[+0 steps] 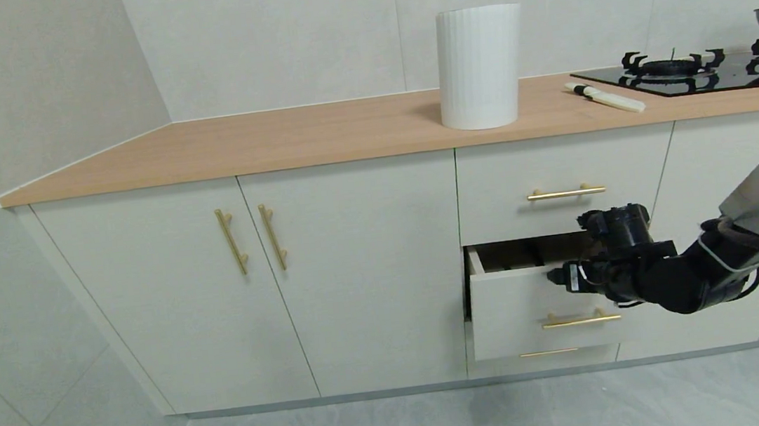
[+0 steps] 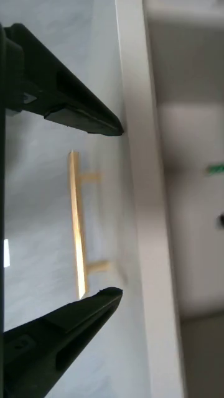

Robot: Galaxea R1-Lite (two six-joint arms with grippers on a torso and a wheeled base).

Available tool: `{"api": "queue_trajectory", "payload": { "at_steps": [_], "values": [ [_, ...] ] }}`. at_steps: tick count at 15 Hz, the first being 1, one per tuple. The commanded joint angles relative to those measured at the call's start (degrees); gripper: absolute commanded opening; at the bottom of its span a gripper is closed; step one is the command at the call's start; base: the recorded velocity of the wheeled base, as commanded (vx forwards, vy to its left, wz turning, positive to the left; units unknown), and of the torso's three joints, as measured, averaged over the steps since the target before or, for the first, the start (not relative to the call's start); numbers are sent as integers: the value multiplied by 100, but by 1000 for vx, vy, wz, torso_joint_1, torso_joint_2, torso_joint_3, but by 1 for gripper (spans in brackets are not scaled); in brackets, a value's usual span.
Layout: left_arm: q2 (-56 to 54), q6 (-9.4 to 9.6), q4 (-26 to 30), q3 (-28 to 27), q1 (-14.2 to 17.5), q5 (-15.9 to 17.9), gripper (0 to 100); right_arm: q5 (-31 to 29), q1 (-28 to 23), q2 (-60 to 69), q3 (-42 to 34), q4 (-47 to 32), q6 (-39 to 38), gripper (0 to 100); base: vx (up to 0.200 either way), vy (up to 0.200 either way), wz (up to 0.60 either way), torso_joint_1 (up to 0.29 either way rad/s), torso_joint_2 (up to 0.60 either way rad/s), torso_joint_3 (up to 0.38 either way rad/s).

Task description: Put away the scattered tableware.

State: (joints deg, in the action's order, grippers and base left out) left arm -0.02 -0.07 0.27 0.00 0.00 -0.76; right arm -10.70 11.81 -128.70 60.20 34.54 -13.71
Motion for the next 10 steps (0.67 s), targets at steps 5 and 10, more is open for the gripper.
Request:
{"api": "queue_trajectory", "payload": {
  "at_steps": [5, 10],
  "values": [
    [2, -1, 0, 0, 0, 5, 100, -169, -127, -1131, 308, 1222, -8, 100, 0, 0, 0, 0, 0, 0],
    [2, -1, 0, 0, 0, -4, 100, -187, -311, -1369, 572, 1767, -88, 100, 0, 0, 0, 0, 0, 0]
  ]
}}
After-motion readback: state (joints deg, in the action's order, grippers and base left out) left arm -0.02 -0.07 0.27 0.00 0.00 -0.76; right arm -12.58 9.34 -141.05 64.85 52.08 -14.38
